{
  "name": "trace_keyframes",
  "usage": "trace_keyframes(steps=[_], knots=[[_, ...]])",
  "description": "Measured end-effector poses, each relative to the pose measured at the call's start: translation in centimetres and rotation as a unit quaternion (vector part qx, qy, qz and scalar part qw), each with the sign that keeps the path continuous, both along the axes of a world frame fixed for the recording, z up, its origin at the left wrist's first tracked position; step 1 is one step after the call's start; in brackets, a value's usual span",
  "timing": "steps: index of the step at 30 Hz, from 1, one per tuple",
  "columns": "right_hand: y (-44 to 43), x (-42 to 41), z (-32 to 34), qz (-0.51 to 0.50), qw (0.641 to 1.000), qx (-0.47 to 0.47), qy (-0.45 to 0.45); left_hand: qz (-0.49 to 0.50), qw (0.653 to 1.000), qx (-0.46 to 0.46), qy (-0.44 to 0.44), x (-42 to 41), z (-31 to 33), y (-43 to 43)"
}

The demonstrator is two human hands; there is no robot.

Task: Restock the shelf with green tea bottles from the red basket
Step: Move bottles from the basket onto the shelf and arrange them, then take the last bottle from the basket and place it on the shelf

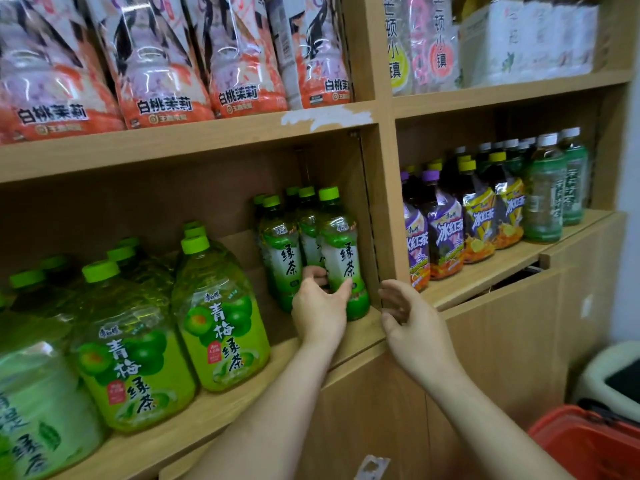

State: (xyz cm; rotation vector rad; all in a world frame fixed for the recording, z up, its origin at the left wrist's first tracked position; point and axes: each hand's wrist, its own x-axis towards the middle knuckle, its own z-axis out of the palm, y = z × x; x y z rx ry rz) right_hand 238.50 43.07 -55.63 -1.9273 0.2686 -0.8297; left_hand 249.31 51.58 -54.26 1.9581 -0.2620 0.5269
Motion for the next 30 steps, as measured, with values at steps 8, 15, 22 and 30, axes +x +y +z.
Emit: trace_keyframes(steps=[8, 15, 22, 30], knots=[[-2.0, -5.6, -2.2, 0.004, 0.999, 0.027, 0.040, -0.022, 0.997, 0.075, 0.006, 2.1, 0.7, 0.2], [-5.1, -14.9, -2.1, -0.007, 0.985, -0.066, 0.157, -0.084, 0.992, 0.023, -0.089, -4.6, 1.0, -0.2], [-8.9, -24.8, -6.5, -0.091, 0.958, -0.088, 0.256, -0.431, 0.881, 0.122, -0.153, -16.9, -5.1, -7.9], [-12.2, -35.5, -17.2, -0.234, 0.902, -0.003, 0.362, -0.609, 0.712, 0.338, -0.092, -25.2, -17.7, -16.3]])
